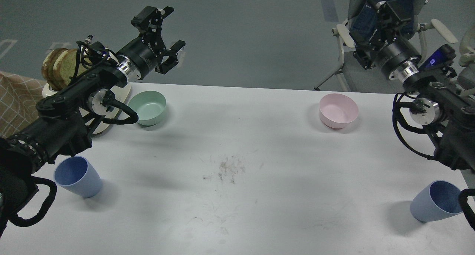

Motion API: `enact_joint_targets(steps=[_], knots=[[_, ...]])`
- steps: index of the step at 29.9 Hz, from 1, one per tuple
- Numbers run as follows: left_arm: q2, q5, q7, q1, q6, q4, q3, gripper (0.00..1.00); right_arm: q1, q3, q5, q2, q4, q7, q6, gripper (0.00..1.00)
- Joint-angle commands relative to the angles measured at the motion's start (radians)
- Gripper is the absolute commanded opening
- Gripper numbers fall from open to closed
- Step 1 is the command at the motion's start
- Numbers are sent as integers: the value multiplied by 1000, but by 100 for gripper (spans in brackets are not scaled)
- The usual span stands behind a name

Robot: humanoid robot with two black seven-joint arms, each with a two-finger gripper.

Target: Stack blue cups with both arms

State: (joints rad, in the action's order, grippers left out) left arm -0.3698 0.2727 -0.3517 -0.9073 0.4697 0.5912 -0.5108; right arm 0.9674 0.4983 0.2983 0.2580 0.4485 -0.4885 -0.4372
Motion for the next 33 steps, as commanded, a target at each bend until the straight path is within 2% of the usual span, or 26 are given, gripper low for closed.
enact_joint_targets(steps=[1, 13, 19, 21, 25, 27, 28, 33], knots=[[2, -6, -4, 19, 6, 1, -2, 98, -32, 16, -5, -34, -8, 0, -37, 100], [8, -9, -13, 30, -6, -4, -58, 98, -44, 11, -1, -46, -11, 0, -28, 100], [38, -7, -1, 18, -75, -54, -58, 98, -67, 11, -1, -48, -19, 0, -31, 100], [42, -4, -3, 16, -74, -56, -57, 98, -68, 11, -1, -48, -19, 0, -31, 100], [42, 0, -26, 18, -65, -56, -60, 98, -67, 11, -1, -49, -19, 0, -32, 100], [43, 2, -87, 21, -54, -56, -57, 98, -65, 14, -2, -52, -19, 0, -35, 100], [43, 2, -96, 21, -51, -56, -57, 98, -64, 16, -2, -52, -21, 0, -35, 100], [48, 2, -110, 25, -46, -56, -55, 98, -55, 16, -2, -54, -21, 0, -35, 100]])
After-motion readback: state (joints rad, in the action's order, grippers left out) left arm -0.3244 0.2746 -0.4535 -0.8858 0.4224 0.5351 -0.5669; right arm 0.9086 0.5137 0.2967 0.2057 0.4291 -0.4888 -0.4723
